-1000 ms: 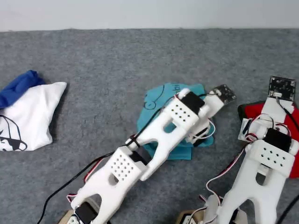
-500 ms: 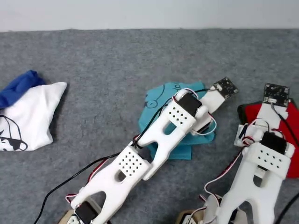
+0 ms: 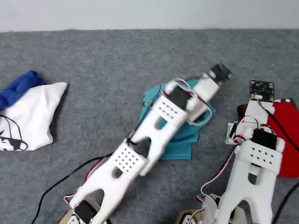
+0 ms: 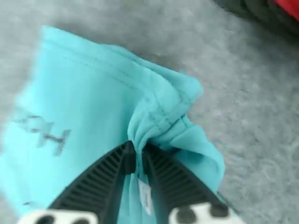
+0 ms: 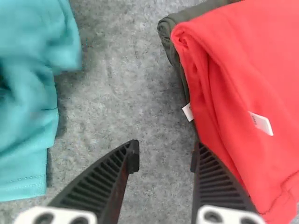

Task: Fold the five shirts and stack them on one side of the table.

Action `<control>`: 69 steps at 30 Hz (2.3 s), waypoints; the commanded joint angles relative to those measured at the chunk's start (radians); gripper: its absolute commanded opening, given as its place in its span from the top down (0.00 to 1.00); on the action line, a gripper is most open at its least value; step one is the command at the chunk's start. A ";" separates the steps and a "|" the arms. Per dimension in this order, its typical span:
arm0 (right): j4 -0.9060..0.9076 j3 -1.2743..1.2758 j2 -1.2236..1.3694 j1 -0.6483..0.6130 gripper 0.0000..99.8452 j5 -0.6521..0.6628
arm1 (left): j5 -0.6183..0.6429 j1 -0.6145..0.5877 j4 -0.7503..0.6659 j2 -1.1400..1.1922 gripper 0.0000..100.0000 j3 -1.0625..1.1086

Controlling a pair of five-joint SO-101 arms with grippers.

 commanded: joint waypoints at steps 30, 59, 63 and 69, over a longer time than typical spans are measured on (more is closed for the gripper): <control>-0.101 0.233 -0.013 -0.725 0.81 0.187 | 0.107 -0.439 0.017 -0.362 0.99 0.131; -0.234 0.040 0.446 -0.602 0.99 0.195 | 0.107 -0.437 0.017 -0.362 0.99 0.151; -0.030 -0.048 0.272 -0.591 0.99 0.226 | 0.107 -0.439 0.017 -0.362 0.99 0.151; 0.226 -0.233 -0.093 -0.513 0.99 0.269 | 0.106 -0.463 0.017 -0.368 0.99 0.151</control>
